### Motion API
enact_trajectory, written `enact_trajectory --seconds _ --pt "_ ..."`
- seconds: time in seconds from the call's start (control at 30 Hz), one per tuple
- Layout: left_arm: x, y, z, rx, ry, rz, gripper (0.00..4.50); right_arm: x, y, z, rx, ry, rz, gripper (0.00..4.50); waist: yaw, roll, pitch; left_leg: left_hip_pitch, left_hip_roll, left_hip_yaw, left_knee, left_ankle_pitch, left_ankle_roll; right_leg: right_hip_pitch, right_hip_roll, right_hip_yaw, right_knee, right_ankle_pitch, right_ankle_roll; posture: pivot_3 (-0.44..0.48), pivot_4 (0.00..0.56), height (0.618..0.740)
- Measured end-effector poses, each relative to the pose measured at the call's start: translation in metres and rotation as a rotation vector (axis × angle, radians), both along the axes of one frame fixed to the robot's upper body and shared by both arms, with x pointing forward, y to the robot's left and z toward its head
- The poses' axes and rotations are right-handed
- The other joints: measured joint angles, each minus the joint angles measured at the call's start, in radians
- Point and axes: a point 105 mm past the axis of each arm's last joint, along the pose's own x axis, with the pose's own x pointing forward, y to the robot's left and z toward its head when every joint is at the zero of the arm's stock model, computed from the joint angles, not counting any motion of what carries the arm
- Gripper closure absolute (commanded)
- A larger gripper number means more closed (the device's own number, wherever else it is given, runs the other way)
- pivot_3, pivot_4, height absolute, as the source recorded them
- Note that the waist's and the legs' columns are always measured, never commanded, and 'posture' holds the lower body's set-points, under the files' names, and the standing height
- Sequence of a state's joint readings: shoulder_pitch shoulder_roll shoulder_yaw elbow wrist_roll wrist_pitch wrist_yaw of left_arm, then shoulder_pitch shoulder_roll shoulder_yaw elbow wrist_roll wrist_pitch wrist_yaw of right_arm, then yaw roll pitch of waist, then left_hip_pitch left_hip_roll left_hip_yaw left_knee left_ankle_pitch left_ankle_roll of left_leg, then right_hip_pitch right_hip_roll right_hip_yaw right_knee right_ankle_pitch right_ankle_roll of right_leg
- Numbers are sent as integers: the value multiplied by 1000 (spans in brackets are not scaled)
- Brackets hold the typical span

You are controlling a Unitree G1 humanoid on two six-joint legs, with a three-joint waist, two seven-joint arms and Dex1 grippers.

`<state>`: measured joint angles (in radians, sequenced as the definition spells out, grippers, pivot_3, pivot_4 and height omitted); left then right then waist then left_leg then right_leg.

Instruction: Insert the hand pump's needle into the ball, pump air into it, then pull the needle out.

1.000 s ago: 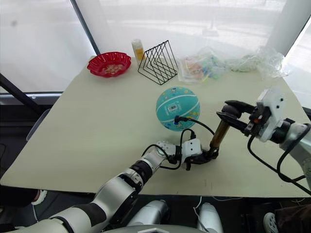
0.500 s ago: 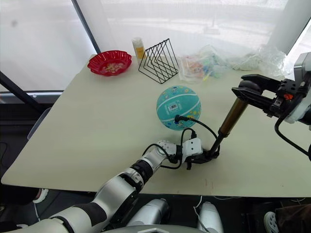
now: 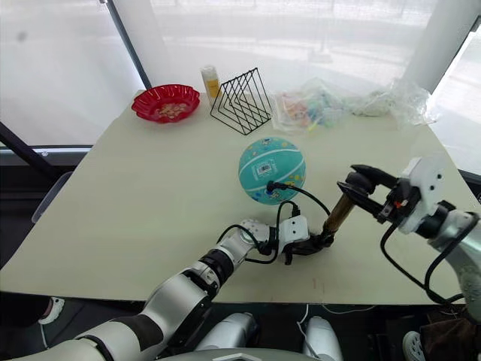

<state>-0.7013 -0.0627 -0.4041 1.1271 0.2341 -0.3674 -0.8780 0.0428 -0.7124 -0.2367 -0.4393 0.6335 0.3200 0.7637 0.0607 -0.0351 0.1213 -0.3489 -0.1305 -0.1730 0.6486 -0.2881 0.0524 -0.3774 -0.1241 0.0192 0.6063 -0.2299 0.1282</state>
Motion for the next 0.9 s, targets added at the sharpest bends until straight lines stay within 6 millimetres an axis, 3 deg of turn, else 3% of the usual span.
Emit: enact_trajectory --seconds 0.2,0.33,0.37,0.53,0.7,0.8,0.9 --pt "1 2 -1 6 2 6 3430 9 5 -40 23 62 -28 2603 -8 2 -1 1 0 0 0 0 0 1 1 1 1 0 0 0 150 740" --pt "1 2 -1 6 2 6 3430 10 7 -38 14 47 -16 2603 -11 4 -2 1 0 0 0 0 0 1 1 1 1 0 0 0 150 740" --pt "3 0 2 1 -7 3 3430 12 4 -22 -14 35 2 2603 -11 6 0 0 0 1 2 0 0 1 0 2 1 0 0 0 150 740" --pt "2 -5 8 -14 -18 -19 3430 11 -5 12 -30 47 27 2603 -5 16 12 -8 -2 0 4 0 0 -6 -1 2 1 1 -1 0 150 740" --pt "2 -8 11 -22 -27 -30 3430 9 -13 53 -1 18 34 2603 6 17 19 -14 -4 1 6 1 0 -11 -2 3 0 3 -3 0 150 740" --pt "2 -9 11 -25 -29 -32 3430 3 -18 93 -5 -34 50 2603 7 17 22 -15 -4 1 6 1 1 -12 -2 2 0 3 -3 0 150 740" --pt "2 -9 12 -25 -29 -33 3430 -3 -19 114 -2 -62 61 2603 8 17 22 -15 -4 1 6 0 1 -12 -2 2 0 3 -3 0 150 740"
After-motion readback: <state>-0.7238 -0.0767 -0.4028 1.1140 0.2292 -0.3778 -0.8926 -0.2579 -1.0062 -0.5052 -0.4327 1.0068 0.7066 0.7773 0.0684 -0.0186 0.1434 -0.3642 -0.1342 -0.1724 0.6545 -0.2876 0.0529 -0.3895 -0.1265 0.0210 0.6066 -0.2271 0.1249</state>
